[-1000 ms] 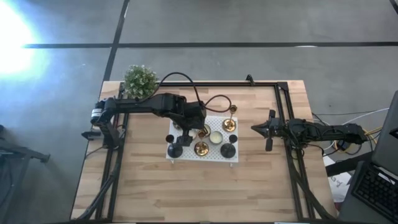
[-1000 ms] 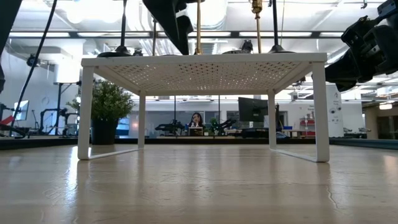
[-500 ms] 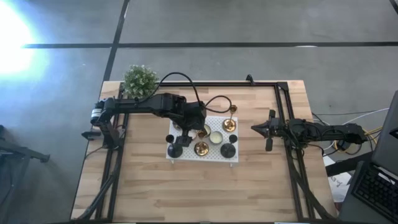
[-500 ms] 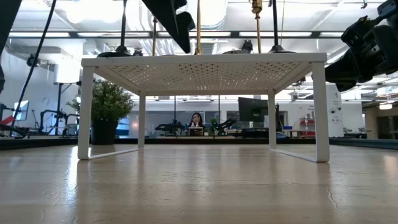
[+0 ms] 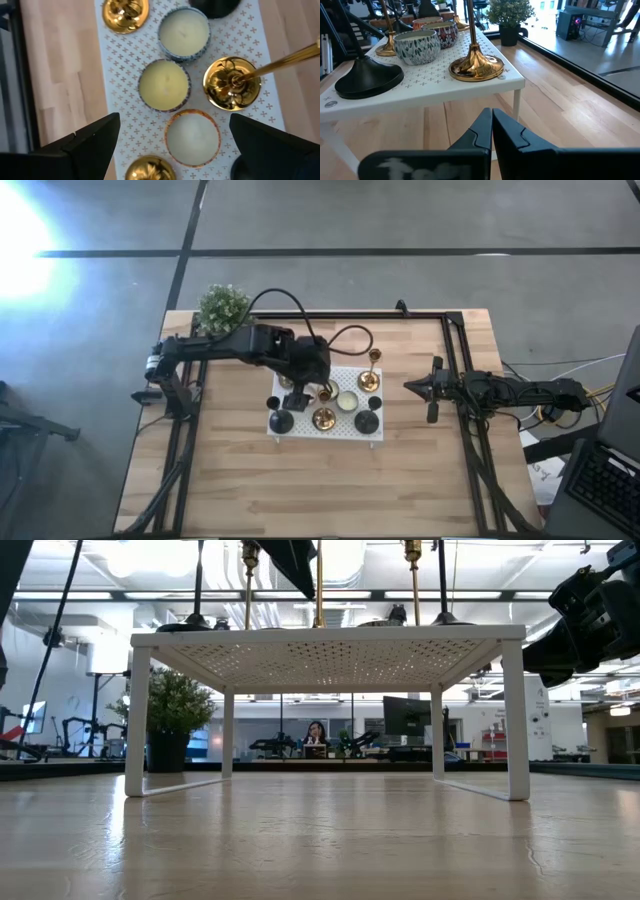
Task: Pick & Place candle stick holders
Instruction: Return to Home Position
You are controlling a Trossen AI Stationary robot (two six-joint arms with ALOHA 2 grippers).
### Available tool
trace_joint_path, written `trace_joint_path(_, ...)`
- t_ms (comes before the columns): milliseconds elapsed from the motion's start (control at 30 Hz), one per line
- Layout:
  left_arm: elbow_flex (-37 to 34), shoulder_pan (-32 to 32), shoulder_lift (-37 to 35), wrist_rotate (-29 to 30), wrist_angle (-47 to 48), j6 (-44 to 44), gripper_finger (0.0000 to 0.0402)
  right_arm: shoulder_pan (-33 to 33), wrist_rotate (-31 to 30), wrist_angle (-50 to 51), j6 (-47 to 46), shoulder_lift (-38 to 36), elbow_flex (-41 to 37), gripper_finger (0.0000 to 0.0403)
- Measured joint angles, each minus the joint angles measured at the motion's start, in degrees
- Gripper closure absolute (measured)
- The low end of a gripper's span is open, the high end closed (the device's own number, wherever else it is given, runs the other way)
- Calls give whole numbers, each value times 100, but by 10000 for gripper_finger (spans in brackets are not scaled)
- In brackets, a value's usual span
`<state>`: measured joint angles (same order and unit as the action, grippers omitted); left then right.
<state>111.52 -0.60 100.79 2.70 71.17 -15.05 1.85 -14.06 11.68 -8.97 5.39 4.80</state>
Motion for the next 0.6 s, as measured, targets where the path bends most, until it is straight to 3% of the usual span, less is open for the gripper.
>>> trace_joint_path(600, 610, 36, 0, 619, -3, -256, 21, -2, 0, 2, 0, 1, 0, 394)
